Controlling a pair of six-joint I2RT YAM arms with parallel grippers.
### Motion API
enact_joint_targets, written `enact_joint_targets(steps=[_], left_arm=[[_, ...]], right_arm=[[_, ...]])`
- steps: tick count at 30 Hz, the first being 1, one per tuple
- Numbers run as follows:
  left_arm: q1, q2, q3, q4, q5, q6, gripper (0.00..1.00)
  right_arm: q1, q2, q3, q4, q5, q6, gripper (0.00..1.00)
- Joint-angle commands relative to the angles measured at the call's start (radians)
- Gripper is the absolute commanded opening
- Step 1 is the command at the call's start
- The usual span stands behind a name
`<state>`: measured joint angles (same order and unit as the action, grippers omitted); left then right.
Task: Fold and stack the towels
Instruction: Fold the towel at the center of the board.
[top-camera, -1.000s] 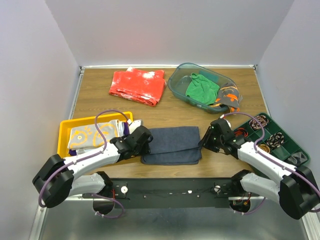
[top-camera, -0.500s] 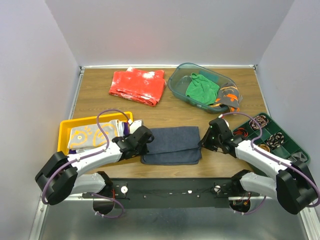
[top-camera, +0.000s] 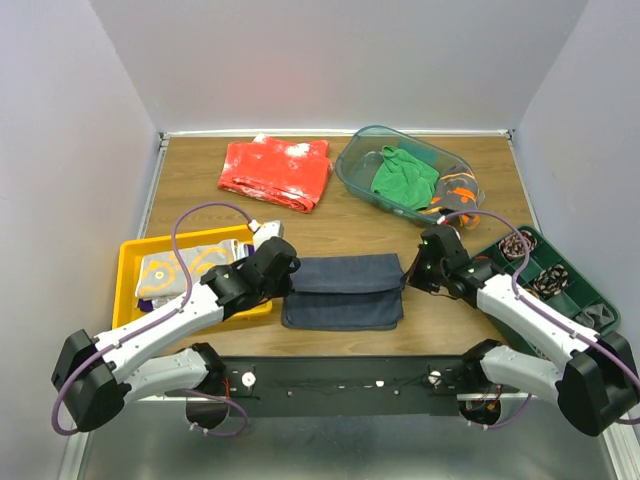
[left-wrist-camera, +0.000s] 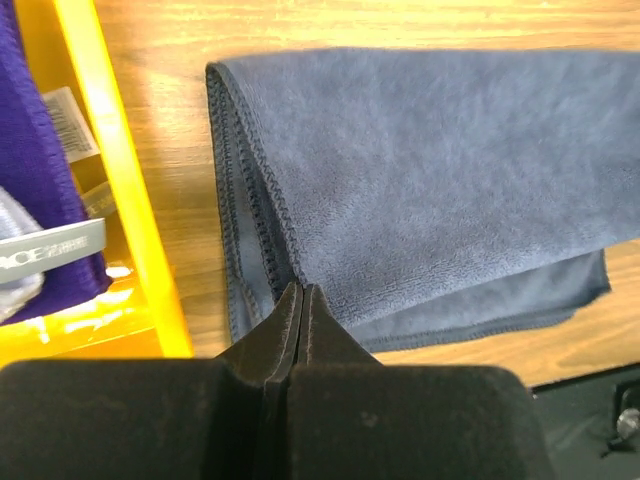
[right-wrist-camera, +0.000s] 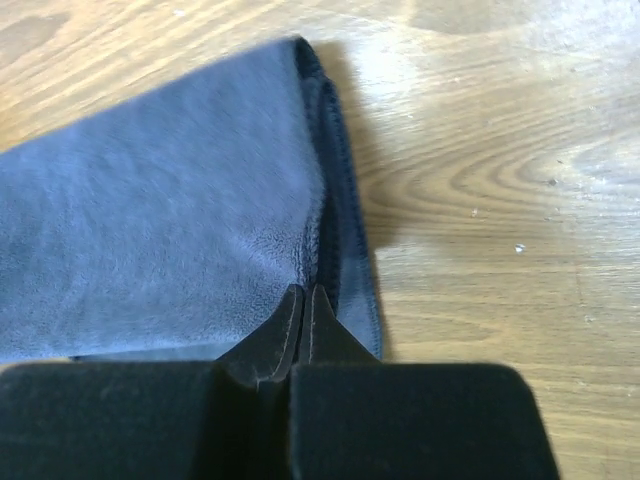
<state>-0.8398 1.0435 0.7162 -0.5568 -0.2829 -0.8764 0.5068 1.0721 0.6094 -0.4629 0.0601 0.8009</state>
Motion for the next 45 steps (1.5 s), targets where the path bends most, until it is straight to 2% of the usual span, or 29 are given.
enact_joint_targets(steps=[1,2,6,9,12,18,25,33,35,36,38,39,45], left_arm=[[-0.004,-0.046,0.026,-0.121,0.005,0.059,0.00],[-0.002,-0.048,0.020,-0.118,0.025,0.062,0.00],[-0.004,-0.053,-0.038,-0.091,0.088,0.071,0.00],[-0.004,-0.043,-0.084,-0.063,0.120,0.067,0.00],[-0.005,-0.042,-0.115,-0.037,0.134,0.063,0.00],[-0.005,-0.036,-0.127,-0.023,0.137,0.071,0.00],[-0.005,-0.022,-0.138,-0.003,0.139,0.074,0.00],[-0.005,-0.005,-0.135,0.005,0.142,0.076,0.00],[-0.005,-0.008,-0.130,-0.002,0.142,0.077,0.00],[-0.005,-0.008,-0.129,-0.006,0.140,0.077,0.00],[-0.005,-0.020,-0.113,-0.029,0.139,0.082,0.00],[-0.005,-0.026,-0.106,-0.038,0.136,0.089,0.00],[-0.007,-0.065,-0.057,-0.115,0.139,0.108,0.00]], right_arm=[[0.038,0.003,0.043,-0.118,-0.032,-0.028,0.08],[0.045,-0.001,0.039,-0.129,-0.031,-0.016,0.09],[0.050,-0.067,-0.028,-0.125,-0.026,0.046,0.29],[0.052,-0.118,-0.092,-0.096,-0.048,0.101,0.39],[0.052,-0.139,-0.132,-0.056,-0.063,0.145,0.45],[0.052,-0.106,-0.151,-0.008,-0.092,0.156,0.46],[0.052,-0.051,-0.099,0.006,-0.066,0.129,0.40],[0.075,0.025,-0.112,0.046,-0.066,0.119,0.36],[0.076,0.012,-0.105,0.026,-0.036,0.118,0.30],[0.075,0.005,-0.091,0.015,-0.029,0.115,0.19],[0.075,-0.024,-0.073,-0.015,-0.013,0.107,0.09],[0.075,-0.034,-0.050,-0.031,-0.009,0.104,0.01],[0.075,-0.093,0.038,-0.141,-0.009,0.089,0.01]])
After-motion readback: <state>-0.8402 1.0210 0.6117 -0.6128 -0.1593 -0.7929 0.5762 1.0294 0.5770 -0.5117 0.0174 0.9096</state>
